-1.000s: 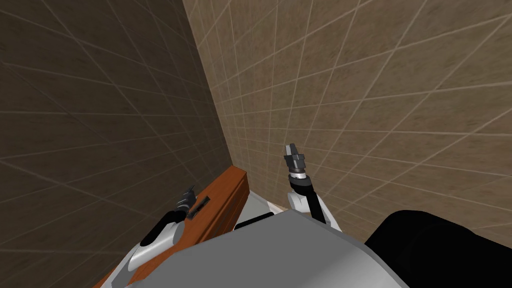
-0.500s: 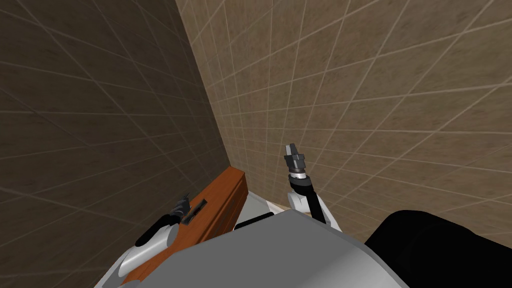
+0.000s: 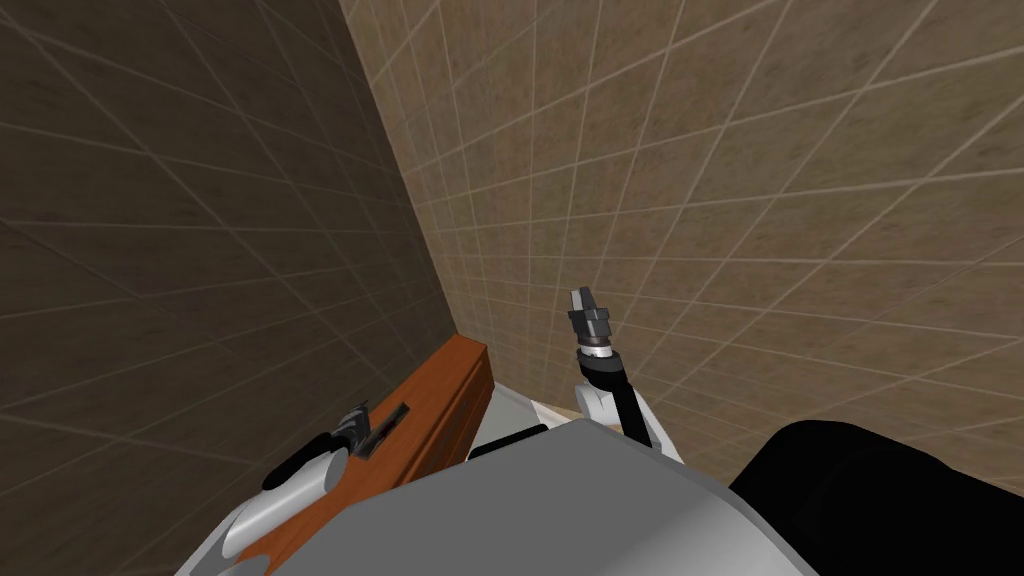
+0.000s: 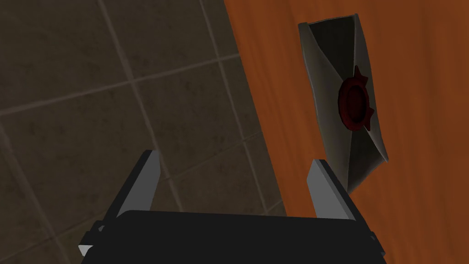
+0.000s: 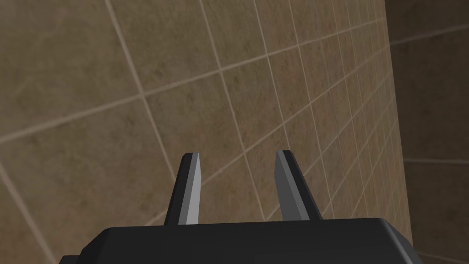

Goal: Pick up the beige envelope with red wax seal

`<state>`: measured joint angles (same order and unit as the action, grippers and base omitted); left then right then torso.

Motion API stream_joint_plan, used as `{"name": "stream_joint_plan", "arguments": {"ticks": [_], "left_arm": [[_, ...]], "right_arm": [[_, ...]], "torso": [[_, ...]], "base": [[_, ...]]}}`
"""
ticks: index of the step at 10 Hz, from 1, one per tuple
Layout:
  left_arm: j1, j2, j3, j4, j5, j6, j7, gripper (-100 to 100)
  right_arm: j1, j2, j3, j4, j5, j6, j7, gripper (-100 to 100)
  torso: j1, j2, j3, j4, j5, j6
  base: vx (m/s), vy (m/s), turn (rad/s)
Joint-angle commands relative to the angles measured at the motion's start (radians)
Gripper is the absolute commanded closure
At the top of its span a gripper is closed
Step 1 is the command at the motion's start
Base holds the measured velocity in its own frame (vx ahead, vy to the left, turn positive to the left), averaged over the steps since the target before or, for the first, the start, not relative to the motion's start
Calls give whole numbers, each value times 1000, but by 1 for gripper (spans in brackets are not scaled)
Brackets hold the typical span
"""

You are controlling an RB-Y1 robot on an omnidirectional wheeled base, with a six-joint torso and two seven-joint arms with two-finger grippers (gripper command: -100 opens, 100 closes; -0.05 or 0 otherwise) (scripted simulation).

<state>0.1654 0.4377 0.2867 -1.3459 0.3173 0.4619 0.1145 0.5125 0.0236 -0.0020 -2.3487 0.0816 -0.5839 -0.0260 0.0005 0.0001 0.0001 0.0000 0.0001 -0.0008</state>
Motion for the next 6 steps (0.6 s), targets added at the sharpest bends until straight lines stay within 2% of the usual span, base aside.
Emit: {"name": "stream_joint_plan", "arguments": {"ticks": [1, 2, 4, 5, 6], "left_arm": [[-6, -4, 2, 36, -4, 1, 0, -100], [-28, 15, 17, 63, 11, 50, 7, -100], [-28, 15, 17, 99, 11, 50, 7, -100], [-50, 33, 33, 139, 27, 95, 13, -100], [-50, 33, 33, 161, 27, 97, 13, -100]], "right_arm": [[0, 0, 0, 0, 0, 0, 0, 0], [0, 0, 0, 0, 0, 0, 0, 0], [0, 0, 0, 0, 0, 0, 0, 0], [0, 0, 0, 0, 0, 0, 0, 0], [0, 0, 0, 0, 0, 0, 0, 0]], "torso": [[0, 0, 0, 0, 0, 0], [0, 0, 0, 0, 0, 0], [0, 0, 0, 0, 0, 0], [0, 0, 0, 0, 0, 0], [0, 0, 0, 0, 0, 1]], "base": [[0, 0, 0], [-6, 0, -130], [-4, 4, -25], [-6, -1, -122], [-5, 3, -84]]}}
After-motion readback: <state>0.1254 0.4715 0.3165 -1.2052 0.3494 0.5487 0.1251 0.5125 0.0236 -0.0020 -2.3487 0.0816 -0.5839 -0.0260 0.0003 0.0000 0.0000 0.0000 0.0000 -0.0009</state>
